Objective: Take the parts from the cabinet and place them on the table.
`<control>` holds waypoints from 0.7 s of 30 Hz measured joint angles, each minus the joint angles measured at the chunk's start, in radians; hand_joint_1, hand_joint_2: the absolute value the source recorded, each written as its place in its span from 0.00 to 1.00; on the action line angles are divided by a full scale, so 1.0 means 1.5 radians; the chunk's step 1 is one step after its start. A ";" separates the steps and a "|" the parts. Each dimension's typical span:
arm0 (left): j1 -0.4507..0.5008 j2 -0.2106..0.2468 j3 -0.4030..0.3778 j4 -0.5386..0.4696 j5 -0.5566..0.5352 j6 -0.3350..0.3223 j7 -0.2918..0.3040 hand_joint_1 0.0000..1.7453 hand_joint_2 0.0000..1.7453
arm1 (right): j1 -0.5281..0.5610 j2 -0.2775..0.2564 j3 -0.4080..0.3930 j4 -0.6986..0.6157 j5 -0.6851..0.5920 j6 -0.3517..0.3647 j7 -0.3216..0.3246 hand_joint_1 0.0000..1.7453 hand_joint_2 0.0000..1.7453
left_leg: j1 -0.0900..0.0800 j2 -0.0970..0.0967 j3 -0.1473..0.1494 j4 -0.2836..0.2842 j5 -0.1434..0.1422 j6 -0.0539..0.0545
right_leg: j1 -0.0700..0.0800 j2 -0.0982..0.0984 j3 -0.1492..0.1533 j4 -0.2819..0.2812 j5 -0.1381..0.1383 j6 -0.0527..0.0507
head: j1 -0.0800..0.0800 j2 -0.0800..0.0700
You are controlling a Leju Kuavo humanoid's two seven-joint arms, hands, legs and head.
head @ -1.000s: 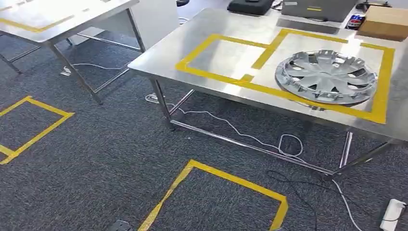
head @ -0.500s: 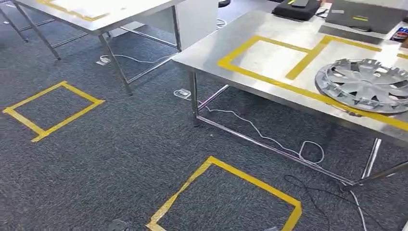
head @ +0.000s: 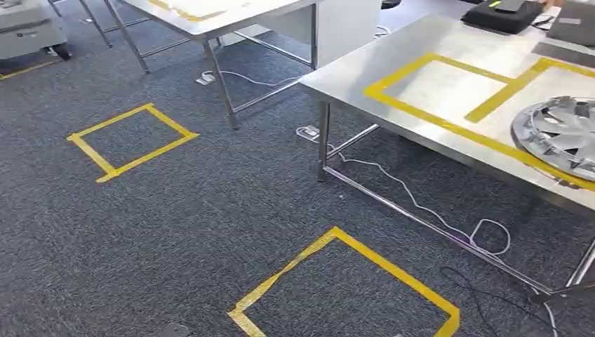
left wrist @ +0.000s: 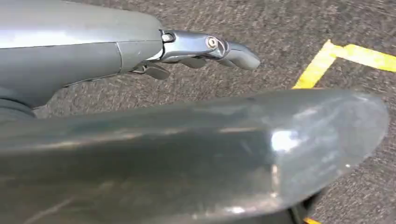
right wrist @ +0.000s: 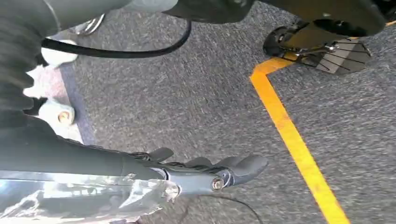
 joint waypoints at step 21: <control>-0.001 -0.002 -0.001 0.000 -0.002 -0.020 0.003 0.00 0.00 | 0.001 0.000 0.010 0.001 0.014 -0.010 -0.012 0.00 1.00 | -0.005 -0.096 0.010 -0.073 0.034 0.021 | 0.001 0.088 -0.008 0.020 -0.010 0.010 | 0.004 0.000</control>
